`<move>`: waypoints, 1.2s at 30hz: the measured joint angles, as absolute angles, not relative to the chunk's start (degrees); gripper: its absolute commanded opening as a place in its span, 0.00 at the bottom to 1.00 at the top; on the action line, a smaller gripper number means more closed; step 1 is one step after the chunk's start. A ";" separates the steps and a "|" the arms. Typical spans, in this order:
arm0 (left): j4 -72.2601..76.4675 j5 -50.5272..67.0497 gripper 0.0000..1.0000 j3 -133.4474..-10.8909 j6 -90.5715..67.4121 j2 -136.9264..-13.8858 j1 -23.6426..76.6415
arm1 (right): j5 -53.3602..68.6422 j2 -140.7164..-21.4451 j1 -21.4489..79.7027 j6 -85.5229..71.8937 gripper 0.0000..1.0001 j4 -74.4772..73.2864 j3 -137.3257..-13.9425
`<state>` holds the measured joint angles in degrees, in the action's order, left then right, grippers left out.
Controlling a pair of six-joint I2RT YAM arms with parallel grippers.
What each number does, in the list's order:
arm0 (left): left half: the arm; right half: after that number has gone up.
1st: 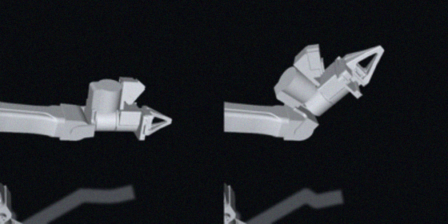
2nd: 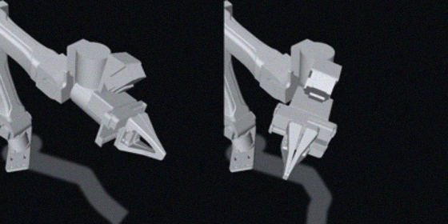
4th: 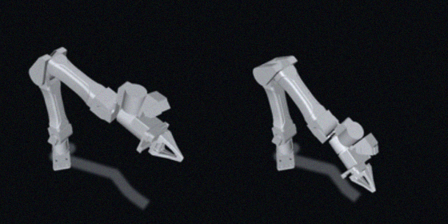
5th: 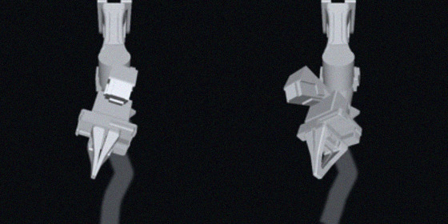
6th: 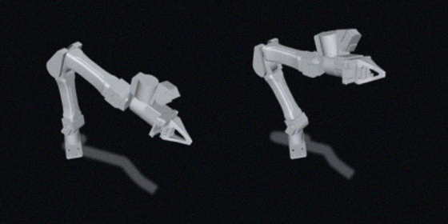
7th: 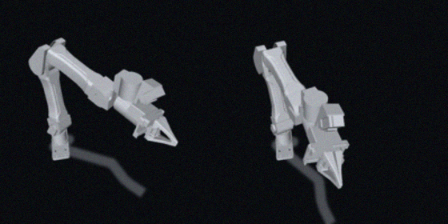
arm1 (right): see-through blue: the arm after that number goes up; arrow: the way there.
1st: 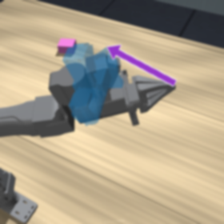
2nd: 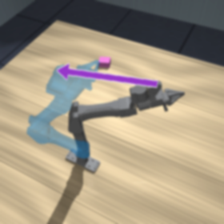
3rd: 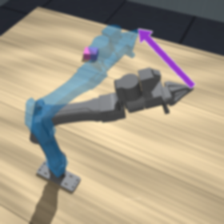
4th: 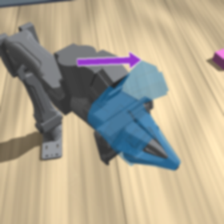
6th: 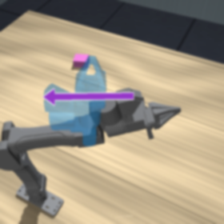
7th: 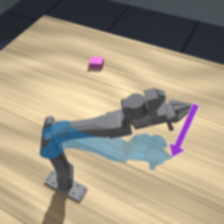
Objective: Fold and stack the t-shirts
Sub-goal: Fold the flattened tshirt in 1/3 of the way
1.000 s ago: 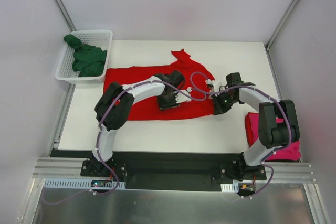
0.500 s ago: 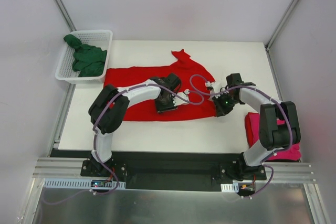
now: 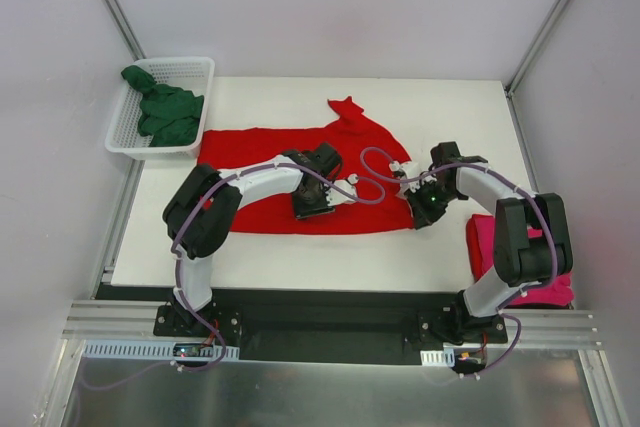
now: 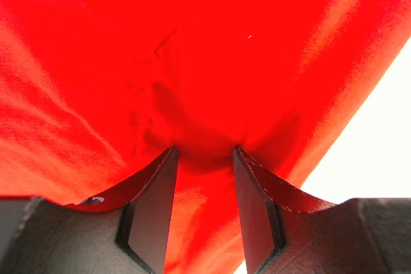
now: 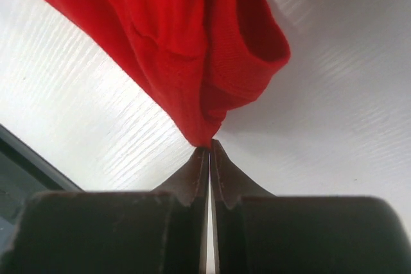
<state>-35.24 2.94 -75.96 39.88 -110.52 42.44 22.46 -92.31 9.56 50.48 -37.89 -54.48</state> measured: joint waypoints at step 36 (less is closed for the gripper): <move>-36.32 -0.69 0.40 -75.02 39.40 -106.10 37.34 | 24.03 -81.30 12.64 55.83 0.74 -53.32 -53.98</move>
<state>-36.32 -0.69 -75.02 39.40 -106.10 37.34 24.03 -81.30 12.64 55.83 -53.32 -53.98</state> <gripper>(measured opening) 0.404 0.740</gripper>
